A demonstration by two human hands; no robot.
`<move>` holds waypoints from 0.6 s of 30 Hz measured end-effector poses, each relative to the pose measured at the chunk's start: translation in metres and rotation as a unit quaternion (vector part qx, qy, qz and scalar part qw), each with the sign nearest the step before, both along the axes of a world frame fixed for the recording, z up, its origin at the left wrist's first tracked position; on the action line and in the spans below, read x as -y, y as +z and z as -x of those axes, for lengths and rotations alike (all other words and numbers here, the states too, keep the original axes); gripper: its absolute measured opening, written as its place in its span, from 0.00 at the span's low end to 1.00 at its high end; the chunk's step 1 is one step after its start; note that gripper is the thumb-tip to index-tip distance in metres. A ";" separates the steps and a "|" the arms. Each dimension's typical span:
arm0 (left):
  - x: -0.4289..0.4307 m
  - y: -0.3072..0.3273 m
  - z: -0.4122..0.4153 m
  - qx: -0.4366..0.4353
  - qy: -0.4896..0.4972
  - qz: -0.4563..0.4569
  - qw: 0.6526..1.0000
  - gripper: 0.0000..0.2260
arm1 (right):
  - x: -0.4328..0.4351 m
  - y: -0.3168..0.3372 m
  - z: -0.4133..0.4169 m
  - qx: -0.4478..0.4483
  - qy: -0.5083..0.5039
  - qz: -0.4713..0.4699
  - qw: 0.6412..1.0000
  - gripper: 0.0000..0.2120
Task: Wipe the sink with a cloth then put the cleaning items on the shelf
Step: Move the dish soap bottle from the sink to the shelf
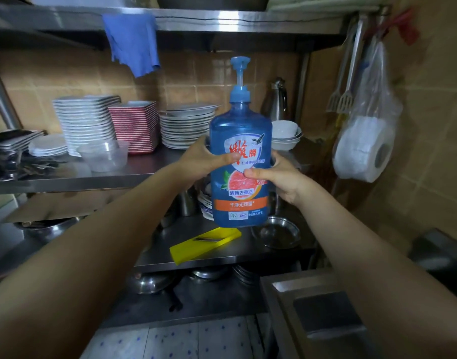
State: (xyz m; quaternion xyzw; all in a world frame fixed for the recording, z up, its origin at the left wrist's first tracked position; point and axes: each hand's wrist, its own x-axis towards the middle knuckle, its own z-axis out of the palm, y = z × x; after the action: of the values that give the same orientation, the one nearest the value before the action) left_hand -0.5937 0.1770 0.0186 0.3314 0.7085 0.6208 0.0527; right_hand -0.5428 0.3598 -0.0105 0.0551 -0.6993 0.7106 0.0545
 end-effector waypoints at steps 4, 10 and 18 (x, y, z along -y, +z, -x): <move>-0.005 -0.001 0.031 -0.009 0.007 0.002 1.000 0.24 | -0.004 -0.001 0.030 -0.004 -0.008 0.004 1.000 0.38; -0.010 0.002 0.088 -0.028 -0.006 0.028 0.999 0.14 | -0.010 0.003 0.084 -0.001 -0.028 -0.016 0.999 0.34; -0.019 0.005 0.168 -0.028 -0.036 0.026 0.999 0.11 | -0.011 0.004 0.150 -0.005 -0.060 -0.003 0.998 0.43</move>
State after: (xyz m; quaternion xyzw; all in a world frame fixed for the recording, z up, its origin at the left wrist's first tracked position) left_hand -0.7617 0.1956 0.0233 0.3723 0.7132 0.5905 0.0636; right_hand -0.6925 0.3711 -0.0067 0.0172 -0.7034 0.7035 0.1001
